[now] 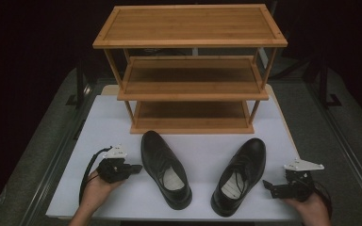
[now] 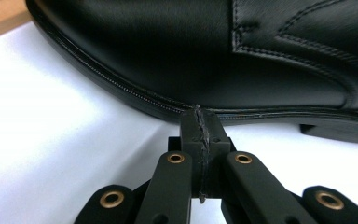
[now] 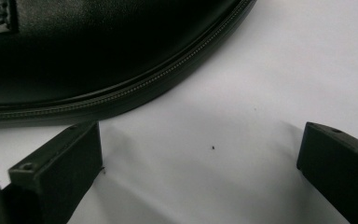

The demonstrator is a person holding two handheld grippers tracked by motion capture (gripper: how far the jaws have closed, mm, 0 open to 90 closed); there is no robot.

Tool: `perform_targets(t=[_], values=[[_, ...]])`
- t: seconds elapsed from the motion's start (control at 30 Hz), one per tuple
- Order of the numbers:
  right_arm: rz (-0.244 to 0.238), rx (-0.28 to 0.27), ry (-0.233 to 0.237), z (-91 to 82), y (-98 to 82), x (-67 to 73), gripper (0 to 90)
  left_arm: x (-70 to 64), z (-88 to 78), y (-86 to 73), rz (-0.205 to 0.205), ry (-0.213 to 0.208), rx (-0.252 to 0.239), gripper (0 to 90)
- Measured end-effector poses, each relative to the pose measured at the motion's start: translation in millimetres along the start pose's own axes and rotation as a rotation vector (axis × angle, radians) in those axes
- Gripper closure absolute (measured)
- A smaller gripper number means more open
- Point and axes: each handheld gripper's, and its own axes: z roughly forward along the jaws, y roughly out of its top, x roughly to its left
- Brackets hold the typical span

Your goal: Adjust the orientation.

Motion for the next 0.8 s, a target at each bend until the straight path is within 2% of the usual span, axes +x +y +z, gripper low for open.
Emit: perform_targets(t=[0.17,0.8], values=[[0.0,0.0,0.0,0.0,0.0,0.0,0.0,-2.2,11.5,2.4,0.025,0.01,0.035,90.0],[0.001,0.001,0.0,0.0,0.1,0.0,0.0,1.4,26.1,19.2,0.043,0.018,0.025,90.0]])
